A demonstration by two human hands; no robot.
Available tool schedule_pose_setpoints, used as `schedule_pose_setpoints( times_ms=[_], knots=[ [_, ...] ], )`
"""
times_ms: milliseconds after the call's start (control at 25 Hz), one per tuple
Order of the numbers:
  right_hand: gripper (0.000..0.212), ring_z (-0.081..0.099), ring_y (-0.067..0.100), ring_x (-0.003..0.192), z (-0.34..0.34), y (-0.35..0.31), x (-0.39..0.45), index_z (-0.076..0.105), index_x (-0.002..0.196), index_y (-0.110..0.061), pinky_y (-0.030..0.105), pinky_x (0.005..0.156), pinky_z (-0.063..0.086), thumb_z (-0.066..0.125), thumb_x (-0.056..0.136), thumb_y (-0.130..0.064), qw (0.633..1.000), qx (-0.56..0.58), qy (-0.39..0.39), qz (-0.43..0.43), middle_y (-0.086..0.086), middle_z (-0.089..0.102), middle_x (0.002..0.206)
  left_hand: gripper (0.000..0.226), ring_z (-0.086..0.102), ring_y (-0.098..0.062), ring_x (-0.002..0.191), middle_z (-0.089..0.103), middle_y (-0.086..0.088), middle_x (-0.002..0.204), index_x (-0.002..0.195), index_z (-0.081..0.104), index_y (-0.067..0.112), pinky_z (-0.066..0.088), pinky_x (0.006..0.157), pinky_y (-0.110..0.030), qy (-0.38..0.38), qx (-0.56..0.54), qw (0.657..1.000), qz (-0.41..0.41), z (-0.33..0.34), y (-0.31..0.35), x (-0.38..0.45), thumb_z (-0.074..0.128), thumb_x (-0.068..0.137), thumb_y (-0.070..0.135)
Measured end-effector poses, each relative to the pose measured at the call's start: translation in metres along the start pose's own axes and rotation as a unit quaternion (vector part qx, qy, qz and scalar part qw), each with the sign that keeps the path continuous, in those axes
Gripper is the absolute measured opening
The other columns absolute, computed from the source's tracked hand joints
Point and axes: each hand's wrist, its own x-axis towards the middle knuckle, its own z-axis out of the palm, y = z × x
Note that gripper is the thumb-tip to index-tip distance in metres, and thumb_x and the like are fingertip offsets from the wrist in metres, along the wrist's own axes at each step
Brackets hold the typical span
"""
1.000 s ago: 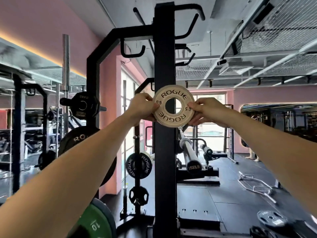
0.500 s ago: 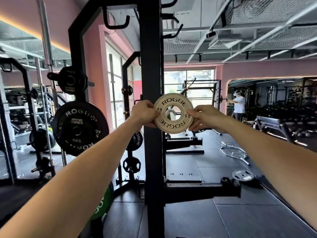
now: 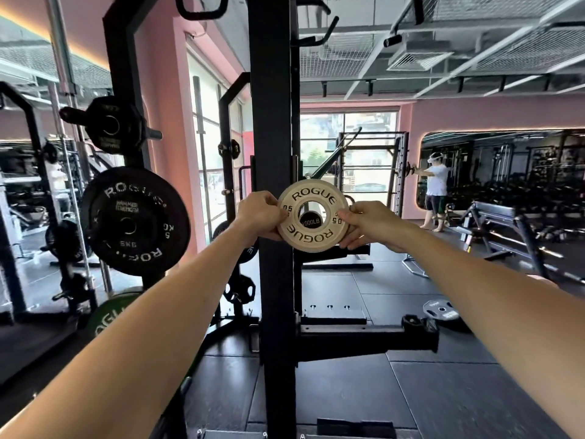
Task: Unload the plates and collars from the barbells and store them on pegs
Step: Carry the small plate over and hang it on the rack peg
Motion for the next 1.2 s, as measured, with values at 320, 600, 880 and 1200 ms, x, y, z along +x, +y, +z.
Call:
schedule_pose_setpoints(
  times_ms=[320, 600, 880, 1200],
  knots=[
    [0.034, 0.069, 0.031, 0.064, 0.001, 0.025, 0.014, 0.049, 0.113, 0.005, 0.035, 0.058, 0.059, 0.053, 0.098, -0.025, 1.0, 0.0, 0.007, 0.026, 0.03, 0.066, 0.089, 0.007, 0.073, -0.025, 0.07, 0.071, -0.017, 0.096, 0.093, 0.059, 0.009, 0.061, 0.055, -0.037, -0.012, -0.008, 1.0, -0.015, 0.019, -0.02, 0.014, 0.063, 0.09, 0.005],
    [0.026, 0.067, 0.032, 0.062, 0.011, 0.031, 0.032, 0.048, 0.105, -0.001, 0.036, 0.057, 0.056, 0.051, 0.099, -0.025, 0.999, -0.011, 0.041, -0.001, 0.025, 0.065, 0.078, 0.015, 0.071, -0.031, 0.078, 0.066, -0.015, 0.1, 0.083, 0.055, 0.017, 0.061, 0.055, -0.04, 0.056, 0.04, 0.996, 0.051, 0.024, -0.031, 0.03, 0.065, 0.088, 0.006],
    [0.018, 0.067, 0.032, 0.066, 0.01, 0.047, 0.046, 0.048, 0.09, -0.008, 0.036, 0.055, 0.055, 0.051, 0.099, -0.023, 0.996, -0.056, 0.039, -0.055, 0.024, 0.067, 0.085, 0.015, 0.069, -0.027, 0.082, 0.069, -0.008, 0.093, 0.086, 0.057, 0.015, 0.061, 0.066, -0.04, 0.035, 0.099, 0.988, 0.114, 0.022, -0.044, 0.049, 0.065, 0.084, 0.002],
    [0.02, 0.069, 0.034, 0.069, 0.004, 0.077, 0.124, 0.052, 0.102, -0.005, 0.044, 0.065, 0.057, 0.051, 0.099, -0.024, 0.994, -0.077, 0.051, -0.063, 0.016, 0.068, 0.08, 0.016, 0.061, -0.023, 0.085, 0.064, 0.001, 0.085, 0.095, 0.06, 0.015, 0.051, 0.074, -0.034, 0.059, 0.196, 0.966, 0.156, 0.045, -0.053, 0.117, 0.063, 0.083, 0.005]
  ],
)
